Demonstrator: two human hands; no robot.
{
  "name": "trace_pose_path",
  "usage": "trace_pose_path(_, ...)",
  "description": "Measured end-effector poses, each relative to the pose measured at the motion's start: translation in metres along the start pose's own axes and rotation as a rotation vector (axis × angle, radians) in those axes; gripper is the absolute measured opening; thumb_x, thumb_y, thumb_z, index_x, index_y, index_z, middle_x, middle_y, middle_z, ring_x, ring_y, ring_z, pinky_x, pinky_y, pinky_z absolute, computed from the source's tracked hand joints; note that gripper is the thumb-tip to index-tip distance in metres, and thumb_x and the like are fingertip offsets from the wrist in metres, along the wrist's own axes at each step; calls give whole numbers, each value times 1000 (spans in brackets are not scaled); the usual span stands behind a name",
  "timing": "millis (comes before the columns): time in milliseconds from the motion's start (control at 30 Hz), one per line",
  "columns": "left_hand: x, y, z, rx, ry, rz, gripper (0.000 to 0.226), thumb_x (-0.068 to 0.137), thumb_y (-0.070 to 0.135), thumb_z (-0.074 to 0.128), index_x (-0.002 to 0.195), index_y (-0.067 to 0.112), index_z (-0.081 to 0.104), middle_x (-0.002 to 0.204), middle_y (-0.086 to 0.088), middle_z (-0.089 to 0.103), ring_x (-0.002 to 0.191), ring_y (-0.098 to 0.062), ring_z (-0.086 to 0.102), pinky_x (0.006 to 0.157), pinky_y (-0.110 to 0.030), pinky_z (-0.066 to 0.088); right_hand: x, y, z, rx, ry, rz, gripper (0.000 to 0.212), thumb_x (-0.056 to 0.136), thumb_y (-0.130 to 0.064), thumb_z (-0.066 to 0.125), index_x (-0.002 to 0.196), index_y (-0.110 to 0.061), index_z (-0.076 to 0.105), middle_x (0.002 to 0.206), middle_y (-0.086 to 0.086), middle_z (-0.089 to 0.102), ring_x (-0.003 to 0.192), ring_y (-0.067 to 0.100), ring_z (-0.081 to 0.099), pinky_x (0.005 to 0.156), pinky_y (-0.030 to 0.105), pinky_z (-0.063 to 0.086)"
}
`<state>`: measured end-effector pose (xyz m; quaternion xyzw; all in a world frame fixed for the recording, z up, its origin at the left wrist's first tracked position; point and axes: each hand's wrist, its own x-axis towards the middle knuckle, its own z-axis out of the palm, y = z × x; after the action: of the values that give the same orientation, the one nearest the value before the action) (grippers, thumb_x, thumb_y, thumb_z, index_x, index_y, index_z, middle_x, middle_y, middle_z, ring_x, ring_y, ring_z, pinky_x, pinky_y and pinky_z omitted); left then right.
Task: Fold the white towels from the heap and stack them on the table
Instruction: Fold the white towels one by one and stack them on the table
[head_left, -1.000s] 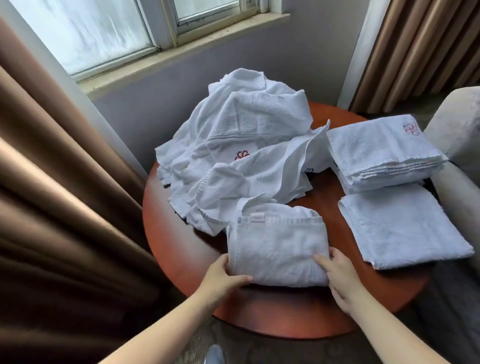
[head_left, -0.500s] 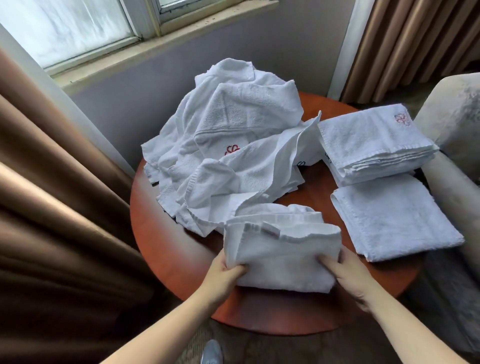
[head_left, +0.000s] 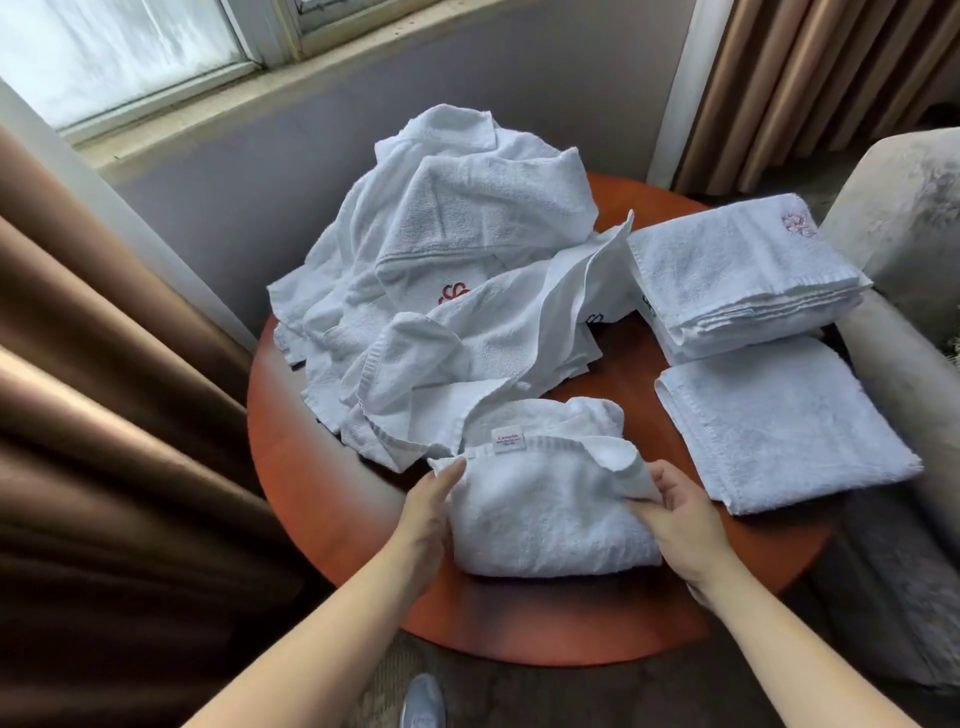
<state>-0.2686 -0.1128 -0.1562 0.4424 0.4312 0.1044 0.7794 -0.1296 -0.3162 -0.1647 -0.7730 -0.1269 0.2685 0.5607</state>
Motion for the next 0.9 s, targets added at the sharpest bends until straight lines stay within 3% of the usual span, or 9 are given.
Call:
trace_pose_path(67,3,7,0,12,-52,-23,25,89,11,54,110,9,67,95,-10,74,81,-21,70,70,-29,55,2,-4,-1,25,9,-3,18,79,-9,69,76,-26,65,83,-1,68,81,18,61,73,38,48)
trace_pose_path(133,3,13,3,-8,-101,-17,24,91,3,49,104,9,68,88,-9,74,78,-20,70,71,-31,55,4,-11,-1,47,-18,-10,18,74,-10,71,79,-26,65,82,-1,69,79,19,62,72,40,50)
trace_pose_path(300,1,12,6,-84,-158,-54,24,90,4,48,106,8,66,88,-10,72,77,-20,70,67,-30,56,10,-25,0,-2,-175,54,24,85,3,63,91,-17,74,95,5,74,94,19,67,84,37,55)
trace_pose_path(400,4,13,1,-138,-161,-110,25,91,7,46,106,6,66,90,-13,73,78,-24,70,70,-34,53,7,-35,-1,118,-281,65,26,90,5,56,82,-13,73,91,5,73,90,14,65,76,23,51)
trace_pose_path(533,5,14,0,-112,-189,-208,33,88,8,43,111,2,66,96,-16,71,84,-28,69,75,-36,52,8,-43,2,300,-417,141,19,93,-2,54,84,-7,70,89,8,72,84,15,66,74,23,52)
trace_pose_path(633,3,12,1,-48,-213,-228,41,86,8,42,119,0,64,105,-19,68,88,-29,66,76,-35,53,18,-41,7,408,-309,219,20,91,5,54,102,-2,69,98,16,73,89,22,69,69,25,56)
trace_pose_path(733,1,10,0,54,-240,-205,44,81,19,53,120,3,66,113,-20,67,96,-29,66,78,-32,53,27,-33,9,258,-141,203,24,83,4,67,104,-6,71,94,9,74,88,22,69,62,21,55)
trace_pose_path(833,-1,7,1,130,-306,-203,40,77,22,59,112,5,70,108,-16,69,96,-25,66,83,-32,50,36,-28,7,154,-220,165,45,80,2,72,121,-16,65,117,-10,66,103,7,63,84,22,52)
trace_pose_path(900,0,4,2,139,-340,-229,29,88,18,50,104,6,71,99,-12,71,89,-21,67,80,-30,49,39,-29,5,208,-334,183,55,81,9,66,129,-18,59,131,-10,59,114,9,59,94,26,48)
